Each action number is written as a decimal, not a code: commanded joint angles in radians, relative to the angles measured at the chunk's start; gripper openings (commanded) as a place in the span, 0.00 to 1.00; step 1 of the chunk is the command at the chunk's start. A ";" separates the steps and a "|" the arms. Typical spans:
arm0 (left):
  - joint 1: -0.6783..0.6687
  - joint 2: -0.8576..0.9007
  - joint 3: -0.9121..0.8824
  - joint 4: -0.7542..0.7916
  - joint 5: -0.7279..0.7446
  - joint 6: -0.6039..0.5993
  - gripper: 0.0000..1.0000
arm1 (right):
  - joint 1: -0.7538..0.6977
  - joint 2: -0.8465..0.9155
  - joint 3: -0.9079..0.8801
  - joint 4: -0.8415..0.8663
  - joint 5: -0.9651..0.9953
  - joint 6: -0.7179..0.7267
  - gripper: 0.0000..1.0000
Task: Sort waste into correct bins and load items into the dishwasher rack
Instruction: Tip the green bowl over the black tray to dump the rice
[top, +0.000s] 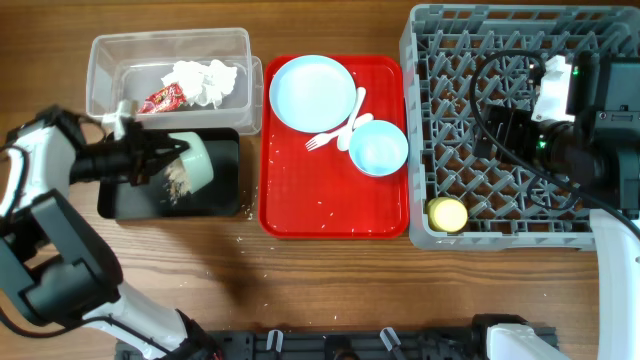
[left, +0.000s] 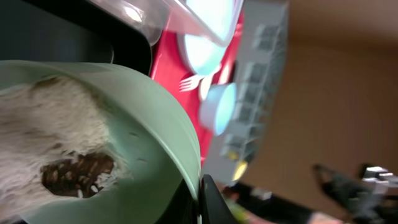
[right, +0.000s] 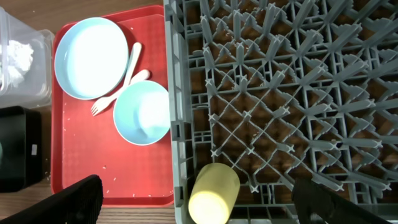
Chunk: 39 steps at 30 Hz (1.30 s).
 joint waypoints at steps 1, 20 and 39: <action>0.058 0.019 -0.021 -0.026 0.236 0.041 0.04 | -0.001 0.012 0.008 0.001 -0.008 -0.017 0.99; 0.086 0.019 -0.020 -0.129 0.485 -0.186 0.04 | -0.001 0.017 0.008 -0.002 -0.008 -0.021 0.99; -0.223 -0.173 -0.014 -0.073 0.158 -0.077 0.04 | -0.001 0.017 0.008 0.003 -0.008 -0.021 0.99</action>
